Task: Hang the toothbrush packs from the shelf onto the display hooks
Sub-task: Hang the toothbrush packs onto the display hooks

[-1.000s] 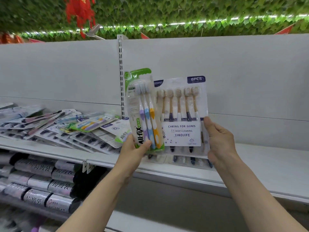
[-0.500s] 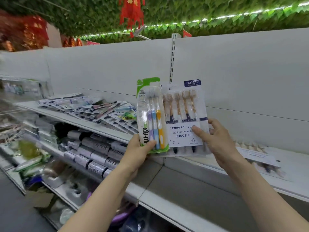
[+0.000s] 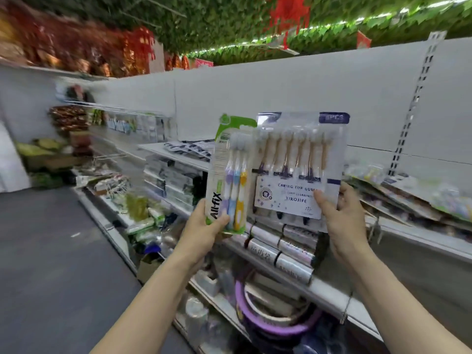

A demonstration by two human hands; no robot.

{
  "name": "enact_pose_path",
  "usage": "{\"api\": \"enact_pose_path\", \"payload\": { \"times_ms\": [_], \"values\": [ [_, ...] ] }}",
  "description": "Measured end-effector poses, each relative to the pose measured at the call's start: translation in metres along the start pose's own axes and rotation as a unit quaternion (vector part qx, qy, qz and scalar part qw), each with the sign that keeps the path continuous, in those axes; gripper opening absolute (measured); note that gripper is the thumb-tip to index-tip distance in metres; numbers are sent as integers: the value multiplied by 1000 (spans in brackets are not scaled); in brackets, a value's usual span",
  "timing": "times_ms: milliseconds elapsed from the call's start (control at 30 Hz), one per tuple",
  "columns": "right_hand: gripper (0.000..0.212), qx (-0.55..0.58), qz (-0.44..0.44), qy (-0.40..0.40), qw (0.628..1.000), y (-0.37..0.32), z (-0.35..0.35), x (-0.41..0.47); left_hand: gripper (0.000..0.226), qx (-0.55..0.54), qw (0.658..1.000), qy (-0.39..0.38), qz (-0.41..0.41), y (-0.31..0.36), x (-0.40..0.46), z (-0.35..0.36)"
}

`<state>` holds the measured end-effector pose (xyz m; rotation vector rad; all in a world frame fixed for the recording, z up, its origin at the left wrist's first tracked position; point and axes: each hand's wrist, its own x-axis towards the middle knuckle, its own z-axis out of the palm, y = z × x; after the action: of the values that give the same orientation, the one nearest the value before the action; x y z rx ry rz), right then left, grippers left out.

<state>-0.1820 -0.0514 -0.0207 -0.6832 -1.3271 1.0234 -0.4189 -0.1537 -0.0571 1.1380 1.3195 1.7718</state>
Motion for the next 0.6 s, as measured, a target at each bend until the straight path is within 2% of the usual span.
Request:
{"api": "enact_pose_path", "payload": {
  "times_ms": [167, 433, 600],
  "values": [
    [27, 18, 35, -29, 999, 31, 115, -7, 38, -30, 998, 55, -16, 2, 6, -111],
    [22, 77, 78, -107, 988, 101, 289, 20, 30, -80, 982, 169, -19, -19, 55, -248],
    [23, 117, 105, -147, 977, 169, 416, 61, 22, -51, 967, 248, -18, -38, 121, -333]
  ]
}}
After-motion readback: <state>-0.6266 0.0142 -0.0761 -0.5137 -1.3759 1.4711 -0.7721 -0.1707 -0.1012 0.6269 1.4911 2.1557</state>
